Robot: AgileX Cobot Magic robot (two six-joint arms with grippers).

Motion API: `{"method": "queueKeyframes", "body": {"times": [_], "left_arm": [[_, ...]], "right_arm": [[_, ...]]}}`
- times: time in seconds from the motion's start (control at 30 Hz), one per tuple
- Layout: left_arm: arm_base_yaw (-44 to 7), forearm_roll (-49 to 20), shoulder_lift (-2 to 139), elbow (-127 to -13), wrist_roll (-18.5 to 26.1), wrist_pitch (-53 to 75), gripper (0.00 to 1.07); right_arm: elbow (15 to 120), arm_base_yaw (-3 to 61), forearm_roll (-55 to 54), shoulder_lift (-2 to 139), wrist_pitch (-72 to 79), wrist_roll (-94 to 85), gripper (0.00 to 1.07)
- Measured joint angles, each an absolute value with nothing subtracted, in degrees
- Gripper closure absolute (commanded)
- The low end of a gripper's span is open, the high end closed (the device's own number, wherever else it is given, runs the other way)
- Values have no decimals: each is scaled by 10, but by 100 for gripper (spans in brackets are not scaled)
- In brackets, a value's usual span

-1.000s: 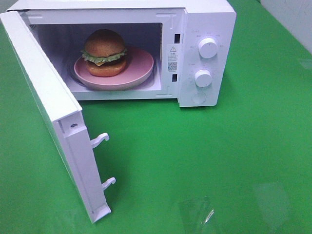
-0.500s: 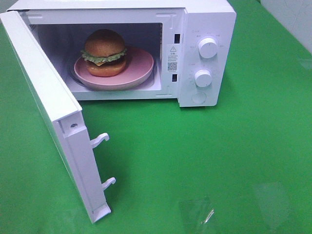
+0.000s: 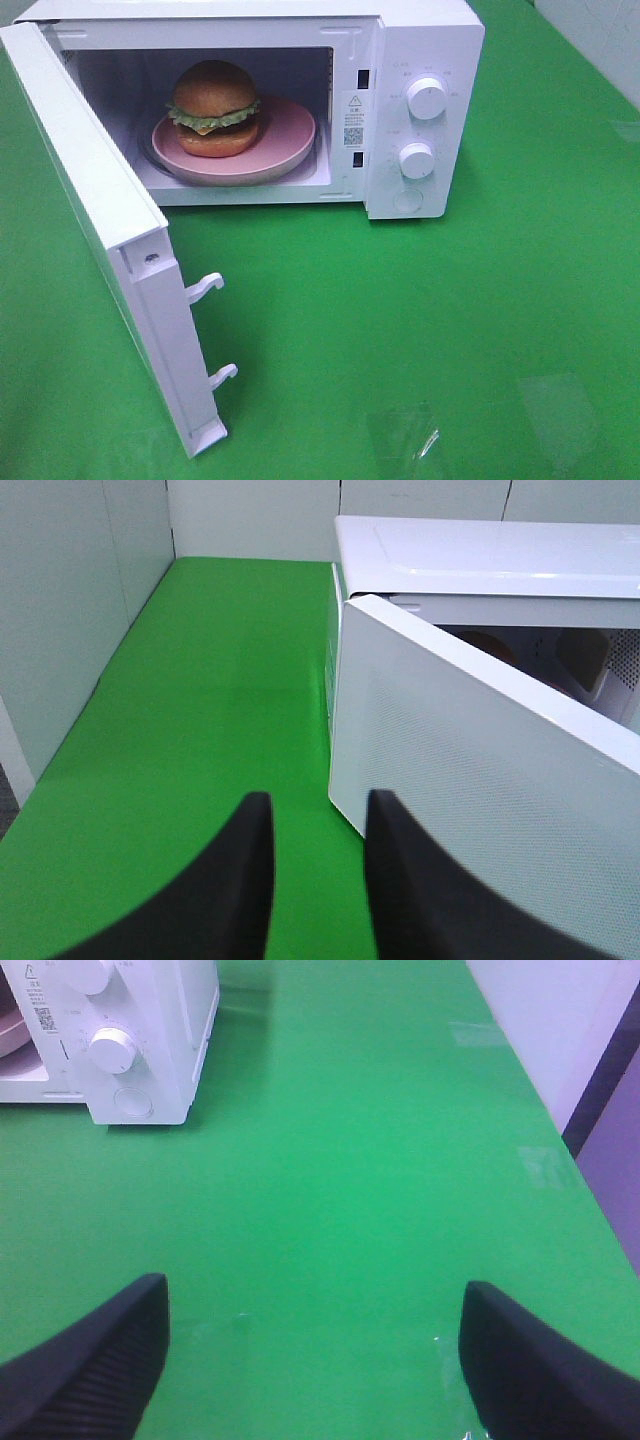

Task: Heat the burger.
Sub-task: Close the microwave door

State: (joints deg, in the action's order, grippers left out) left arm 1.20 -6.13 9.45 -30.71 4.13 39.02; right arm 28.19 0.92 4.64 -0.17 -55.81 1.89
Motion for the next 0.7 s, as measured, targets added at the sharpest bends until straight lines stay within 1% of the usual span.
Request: {"method": "queueKeyframes", "body": {"times": [0.03,0.13,0.17,0.2,0.23,0.27,0.3,0.33,0.37,0.4,0.47,0.5,0.53,0.57,0.6,0.63,0.67,0.7], "left_arm": [[12,-61,128,-304,39,360,107],[12,-61,135,-299,39,344,107],[12,-61,151,-281,39,295,107],[12,-61,151,-281,39,295,107],[12,-61,161,-258,39,248,107],[12,-61,161,-258,39,248,107],[12,-61,170,-237,39,190,107],[12,-61,170,-237,39,190,107],[12,-61,181,-213,39,138,107],[12,-61,181,-213,39,138,107],[12,-61,199,-174,37,62,107],[12,-61,199,-174,37,62,107],[12,-61,211,-152,30,11,107],[12,-61,211,-152,30,11,107],[12,-61,227,-132,21,-34,107],[12,-61,227,-132,21,-34,107],[12,-61,244,-110,11,-84,107],[12,-61,244,-110,11,-84,107]], "right_arm": [[282,9,46,-2,-558,19,32],[282,9,46,-2,-558,19,32],[282,9,46,-2,-558,19,32],[282,9,46,-2,-558,19,32],[282,9,46,-2,-558,19,32],[282,9,46,-2,-558,19,32],[282,9,46,-2,-558,19,32],[282,9,46,-2,-558,19,32],[282,9,46,-2,-558,19,32],[282,9,46,-2,-558,19,32],[282,9,46,-2,-558,19,32],[282,9,46,-2,-558,19,32],[282,9,46,-2,-558,19,32],[282,9,46,-2,-558,19,32],[282,9,46,-2,-558,19,32],[282,9,46,-2,-558,19,32],[282,9,46,-2,-558,19,32],[282,9,46,-2,-558,19,32]]}}
